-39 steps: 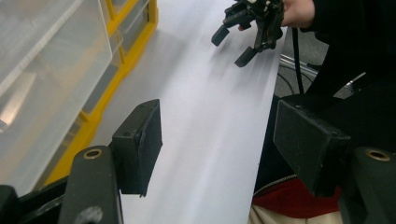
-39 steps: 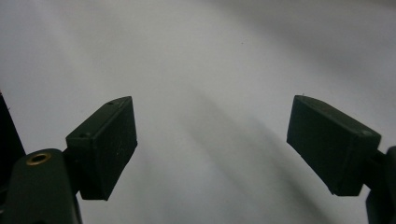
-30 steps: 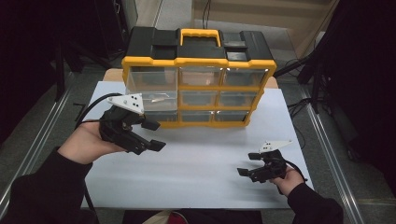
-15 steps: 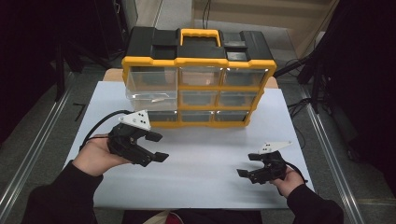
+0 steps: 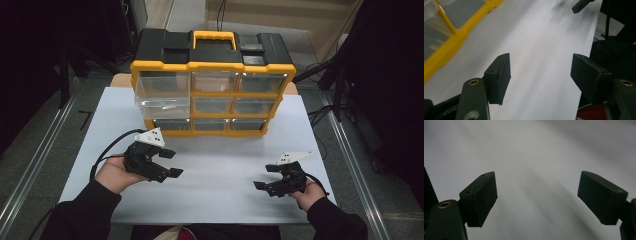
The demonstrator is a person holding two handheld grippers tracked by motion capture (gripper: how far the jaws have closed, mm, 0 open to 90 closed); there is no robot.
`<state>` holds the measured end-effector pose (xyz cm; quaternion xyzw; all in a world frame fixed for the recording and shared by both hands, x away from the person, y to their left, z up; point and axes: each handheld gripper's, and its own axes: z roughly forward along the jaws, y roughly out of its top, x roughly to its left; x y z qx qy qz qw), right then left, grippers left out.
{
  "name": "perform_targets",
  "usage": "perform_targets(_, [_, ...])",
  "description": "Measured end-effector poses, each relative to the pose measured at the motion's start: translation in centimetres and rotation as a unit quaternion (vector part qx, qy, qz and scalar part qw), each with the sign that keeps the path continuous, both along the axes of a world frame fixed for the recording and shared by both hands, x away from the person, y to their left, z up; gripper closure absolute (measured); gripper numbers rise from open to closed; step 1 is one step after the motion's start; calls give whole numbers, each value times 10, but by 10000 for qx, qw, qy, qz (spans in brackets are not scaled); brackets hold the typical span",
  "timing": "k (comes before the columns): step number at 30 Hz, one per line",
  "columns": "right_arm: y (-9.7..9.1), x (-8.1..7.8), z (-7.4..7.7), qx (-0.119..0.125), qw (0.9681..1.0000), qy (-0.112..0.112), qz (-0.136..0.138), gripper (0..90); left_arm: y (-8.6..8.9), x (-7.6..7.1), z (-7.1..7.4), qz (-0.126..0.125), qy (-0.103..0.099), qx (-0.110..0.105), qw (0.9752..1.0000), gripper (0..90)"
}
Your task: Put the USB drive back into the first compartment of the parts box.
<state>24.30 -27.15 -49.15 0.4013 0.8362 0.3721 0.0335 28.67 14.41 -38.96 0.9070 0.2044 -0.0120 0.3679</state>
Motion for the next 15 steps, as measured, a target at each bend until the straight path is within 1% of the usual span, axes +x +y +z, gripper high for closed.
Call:
perform_targets(5, [0, 0, 0, -3, 10000, 9, 5, 142, 2, 1, -15, 123, 70, -101, 9998, 339])
perform_targets(8, [0, 0, 0, -11, 10000, 15, 16, 142, 1, 0, -23, 138, 108, -40, 9998, 339])
perform_targets(10, [0, 0, 0, -12, 10000, 16, 14, 142, 1, 0, -29, 176, 87, -19, 9998, 339])
perform_targets(12, [0, 0, 0, -14, 10000, 17, 11, 142, 1, 1, -34, 201, 75, 42, 9998, 339])
perform_targets(15, [1, 0, 0, -20, 10000, 25, 21, 142, 2, 4, -43, 265, 114, 70, 9996, 339])
